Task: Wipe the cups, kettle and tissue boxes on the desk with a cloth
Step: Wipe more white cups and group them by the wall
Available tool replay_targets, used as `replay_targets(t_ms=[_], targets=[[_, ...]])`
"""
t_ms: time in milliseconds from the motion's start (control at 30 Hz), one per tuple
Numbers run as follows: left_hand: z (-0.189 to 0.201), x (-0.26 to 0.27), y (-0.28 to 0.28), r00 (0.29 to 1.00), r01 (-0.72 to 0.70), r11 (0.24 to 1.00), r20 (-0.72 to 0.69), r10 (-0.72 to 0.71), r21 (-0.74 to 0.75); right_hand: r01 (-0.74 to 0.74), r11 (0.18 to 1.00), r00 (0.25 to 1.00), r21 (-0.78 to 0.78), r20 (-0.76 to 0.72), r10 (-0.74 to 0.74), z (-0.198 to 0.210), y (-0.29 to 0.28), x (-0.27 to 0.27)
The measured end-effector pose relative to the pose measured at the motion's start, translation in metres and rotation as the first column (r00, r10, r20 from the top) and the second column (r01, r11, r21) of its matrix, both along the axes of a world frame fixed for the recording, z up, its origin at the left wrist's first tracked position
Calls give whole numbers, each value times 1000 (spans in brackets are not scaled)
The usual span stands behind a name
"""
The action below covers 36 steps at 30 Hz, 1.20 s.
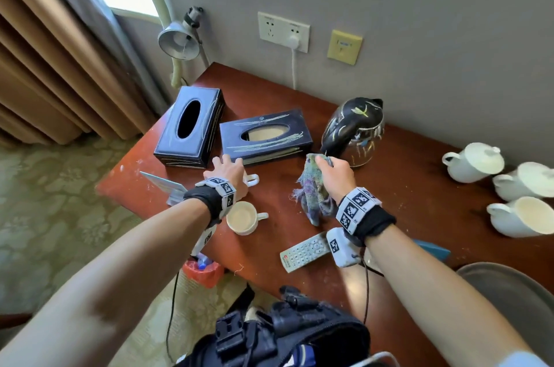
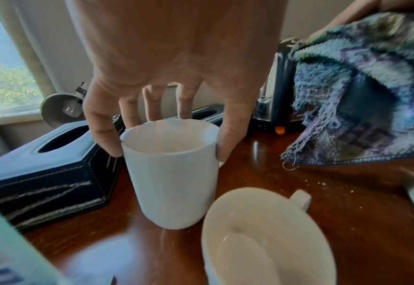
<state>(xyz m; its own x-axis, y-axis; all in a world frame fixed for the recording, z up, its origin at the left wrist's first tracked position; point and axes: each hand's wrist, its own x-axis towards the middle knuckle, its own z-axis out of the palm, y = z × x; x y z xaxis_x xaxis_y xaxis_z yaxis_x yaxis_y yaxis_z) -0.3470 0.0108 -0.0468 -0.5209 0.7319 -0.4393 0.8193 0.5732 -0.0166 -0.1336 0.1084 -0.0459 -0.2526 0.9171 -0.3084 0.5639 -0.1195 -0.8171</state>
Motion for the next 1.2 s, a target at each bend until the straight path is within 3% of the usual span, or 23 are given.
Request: replay_targets(t_ms=[233,367,500,567,667,767,833,933,1033,1200], targets=[[37,41,13,987,131,988,80,-137,81,45,999,998,0,-54,-45,10,2,36],[53,72,23,955,113,963,240,-173,246,66,998,990,6,-123,-64,13,5,63],[65,106,41,822,-109,915,552,-137,388,134,991,952,-29,-274,-137,12,9,90],[71,124,50,731,-212,896,672,-119,390,183,975,883,-121,-415,-218,14,10,101],[74,150,65,617,-310,882,781,-97,355,251,933,750,-258,-558,-356,23,14,115],[72,173,78,554,-354,876,828,-85,327,256,892,678,-372,-589,-440,30,22,129],[70,188,83,543,-356,881,836,-76,311,263,878,681,-400,-568,-463,28,27,140],[67,207,89,532,-255,926,840,-106,279,304,899,758,-316,-492,-429,21,34,161],[65,225,91,564,-99,953,805,-183,286,326,905,797,-272,-435,-418,14,42,182],[58,248,94,658,-78,939,725,-205,335,348,920,846,-180,-362,-391,16,49,204]])
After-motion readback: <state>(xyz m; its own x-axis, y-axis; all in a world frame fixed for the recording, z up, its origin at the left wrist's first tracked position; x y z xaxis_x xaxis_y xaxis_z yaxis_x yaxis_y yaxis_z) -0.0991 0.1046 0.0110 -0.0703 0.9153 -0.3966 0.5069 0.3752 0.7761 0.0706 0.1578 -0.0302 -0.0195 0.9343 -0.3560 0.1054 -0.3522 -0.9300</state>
